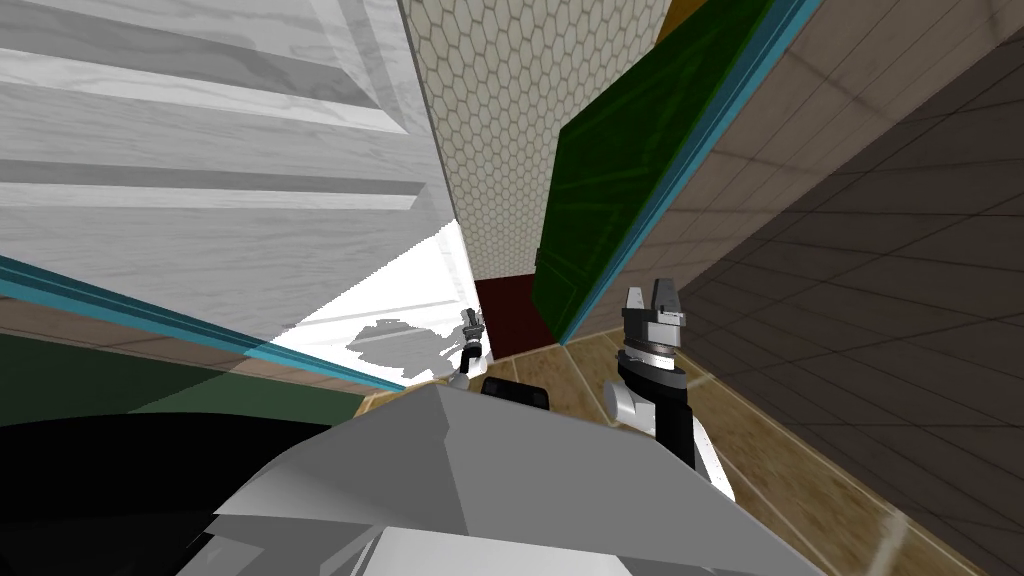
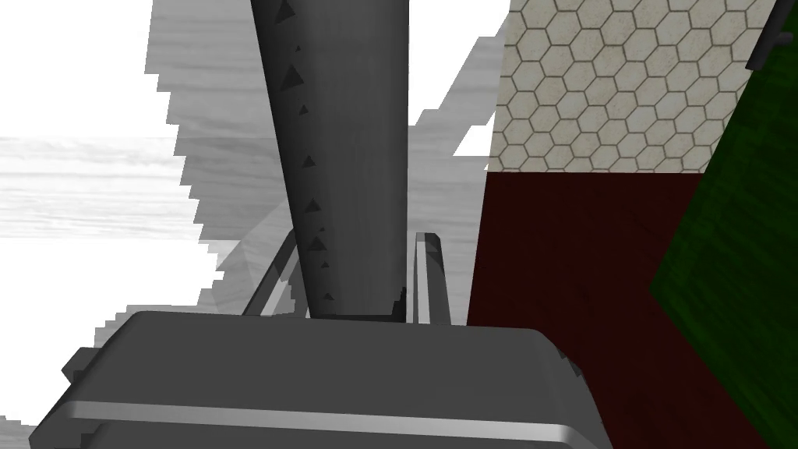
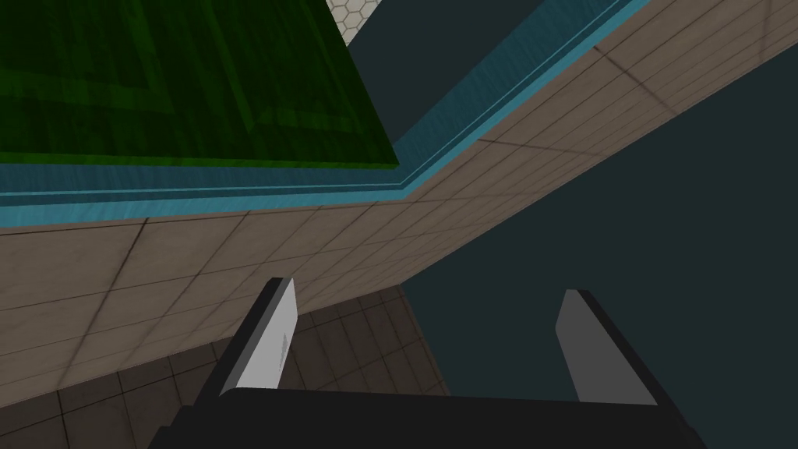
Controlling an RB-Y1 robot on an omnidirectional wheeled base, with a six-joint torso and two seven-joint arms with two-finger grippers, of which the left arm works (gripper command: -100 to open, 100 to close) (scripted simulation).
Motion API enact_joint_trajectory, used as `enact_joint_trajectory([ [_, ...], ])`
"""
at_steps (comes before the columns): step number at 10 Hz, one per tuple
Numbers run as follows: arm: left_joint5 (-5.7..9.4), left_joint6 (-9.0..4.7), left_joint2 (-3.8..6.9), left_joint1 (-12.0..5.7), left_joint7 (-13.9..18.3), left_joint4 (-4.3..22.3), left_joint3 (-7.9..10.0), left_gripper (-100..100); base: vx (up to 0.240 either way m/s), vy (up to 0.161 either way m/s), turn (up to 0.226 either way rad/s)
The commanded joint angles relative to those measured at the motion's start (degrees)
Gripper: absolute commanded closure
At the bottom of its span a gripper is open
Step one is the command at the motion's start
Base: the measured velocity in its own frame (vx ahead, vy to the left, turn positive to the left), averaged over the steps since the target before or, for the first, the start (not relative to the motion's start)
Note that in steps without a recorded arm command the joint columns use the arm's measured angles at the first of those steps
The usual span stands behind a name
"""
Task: Push the door open
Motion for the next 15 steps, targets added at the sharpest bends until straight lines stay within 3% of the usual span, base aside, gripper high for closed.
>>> enact_joint_trajectory([
  [1, 0.00, -0.18, 0.05, 0.18, -0.05, 0.02, 0.06, 100, 0.000, 0.000, 0.000],
  [3, 0.00, -0.18, 0.05, 0.18, -0.05, 0.02, 0.06, 100, 0.000, 0.000, 0.000],
  [4, 0.02, -0.02, 0.83, 0.06, -0.11, -0.10, 0.57, 100, 0.124, -0.001, 0.047],
  [10, 0.16, -0.11, 2.74, 0.30, -0.43, -0.48, 2.72, 100, 0.182, 0.013, 0.066],
  [13, 0.16, -0.11, 2.74, 0.30, -0.43, -0.48, 2.72, 100, 0.058, 0.002, 0.010],
  [15, 0.22, -0.15, 3.26, 0.41, -0.59, -0.67, 3.77, 100, 0.132, 0.005, 0.088],
])
